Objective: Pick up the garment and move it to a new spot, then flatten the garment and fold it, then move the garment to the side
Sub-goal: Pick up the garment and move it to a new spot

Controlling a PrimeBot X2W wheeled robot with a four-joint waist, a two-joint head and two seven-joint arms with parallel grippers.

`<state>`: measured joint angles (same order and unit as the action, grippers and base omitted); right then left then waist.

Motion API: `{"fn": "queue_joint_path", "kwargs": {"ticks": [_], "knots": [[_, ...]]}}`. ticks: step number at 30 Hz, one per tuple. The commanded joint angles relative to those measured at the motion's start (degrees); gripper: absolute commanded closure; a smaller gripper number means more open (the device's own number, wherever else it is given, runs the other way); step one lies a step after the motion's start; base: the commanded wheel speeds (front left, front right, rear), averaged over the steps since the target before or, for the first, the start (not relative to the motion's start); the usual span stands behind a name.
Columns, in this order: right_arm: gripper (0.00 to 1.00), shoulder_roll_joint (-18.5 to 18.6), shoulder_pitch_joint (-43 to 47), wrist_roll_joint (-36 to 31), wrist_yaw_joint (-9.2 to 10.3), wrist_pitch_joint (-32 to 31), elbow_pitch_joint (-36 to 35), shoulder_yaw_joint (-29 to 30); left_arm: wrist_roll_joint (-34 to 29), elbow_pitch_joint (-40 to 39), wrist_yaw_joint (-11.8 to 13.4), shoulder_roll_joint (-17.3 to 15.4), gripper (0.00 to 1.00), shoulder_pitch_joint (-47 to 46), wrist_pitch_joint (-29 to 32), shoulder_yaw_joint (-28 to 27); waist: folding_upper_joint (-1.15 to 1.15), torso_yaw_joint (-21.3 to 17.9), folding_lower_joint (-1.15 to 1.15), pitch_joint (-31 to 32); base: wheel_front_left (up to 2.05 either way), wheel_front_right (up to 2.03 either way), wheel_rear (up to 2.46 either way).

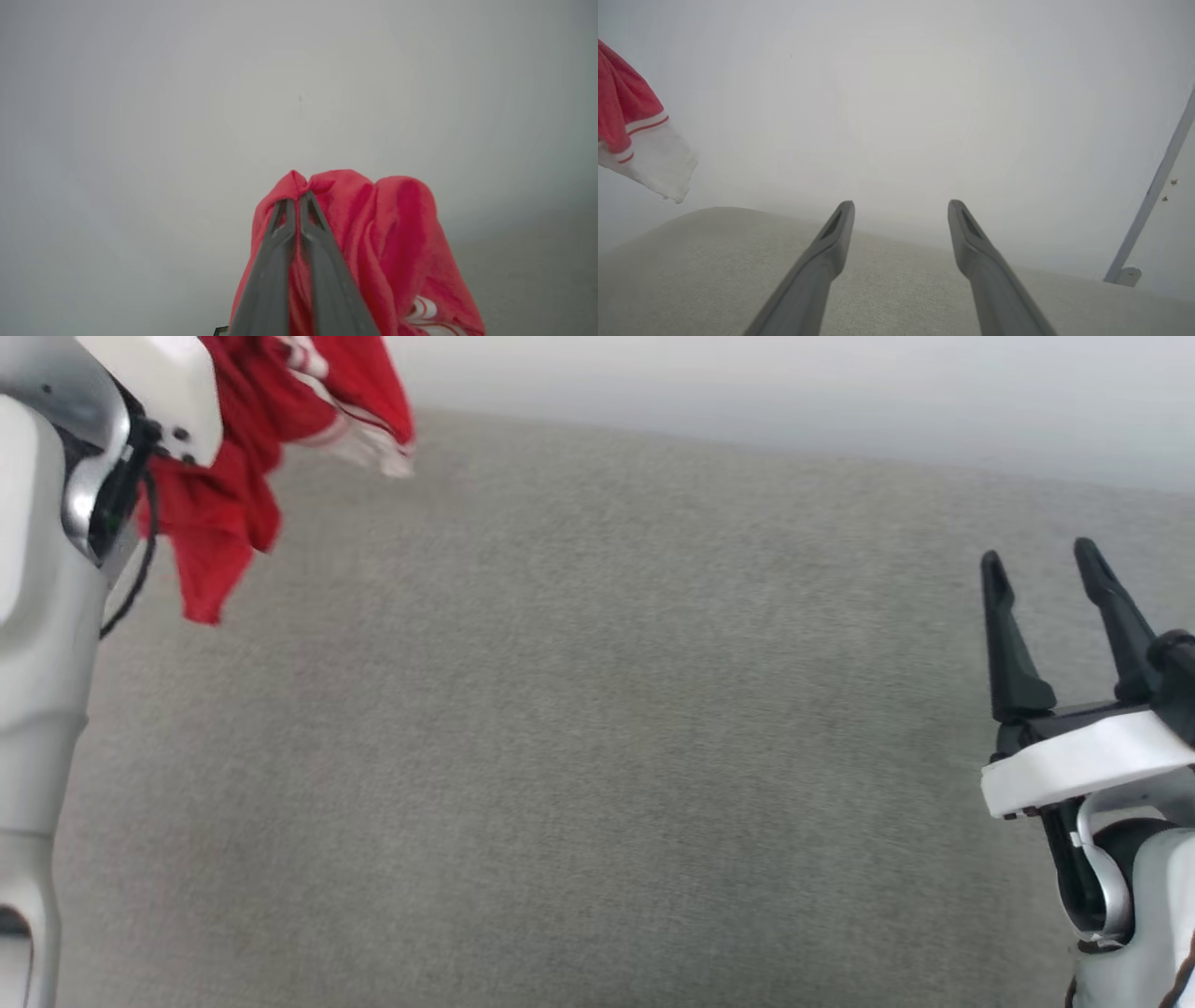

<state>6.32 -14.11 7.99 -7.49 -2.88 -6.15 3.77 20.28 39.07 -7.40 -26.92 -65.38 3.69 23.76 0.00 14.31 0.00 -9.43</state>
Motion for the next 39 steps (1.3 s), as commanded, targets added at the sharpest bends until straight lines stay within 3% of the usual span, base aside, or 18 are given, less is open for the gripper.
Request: {"fn": "queue_joint_path", "kwargs": {"ticks": [1, 11, 23, 31, 39], "knots": [[0.00, -0.27, 0.78, -0.23, -0.01, 0.59, 0.32, 0.55, 0.77, -2.82, -0.02, -0.82, 1.00, 1.35, 1.32, 0.48, 0.00, -1.89, 0.00, 1.22, 0.00, 0.00, 0.00], [0.00, -1.56, 2.55, -0.64, -0.01, 2.57, 1.93, 3.38, 5.18, -24.39, 0.60, -4.16, 1.00, 10.74, 13.14, 2.30, 0.00, -9.65, 0.00, 2.60, 0.00, 0.00, 0.00], [0.00, -2.99, 4.77, -0.30, -0.01, 4.69, 3.14, 6.69, 9.02, -45.83, 2.57, -3.99, 1.00, 20.86, 25.21, 7.50, 0.00, -18.25, 0.00, 1.39, 0.00, 0.00, 0.00], [0.00, -3.38, 5.00, -0.37, -0.01, 6.99, 6.12, 4.92, 11.51, -45.07, 3.48, -2.85, 1.00, 30.02, 26.93, 11.91, 0.00, -22.65, 0.00, 1.00, 0.00, 0.00, 0.00], [0.00, -3.43, 4.36, 0.56, -0.01, 9.51, 9.83, 3.16, 13.86, -32.02, 2.03, -0.67, 1.00, 35.61, 25.11, 15.94, 0.00, -24.80, 0.00, 0.63, 0.00, 0.00, 0.00]]}}
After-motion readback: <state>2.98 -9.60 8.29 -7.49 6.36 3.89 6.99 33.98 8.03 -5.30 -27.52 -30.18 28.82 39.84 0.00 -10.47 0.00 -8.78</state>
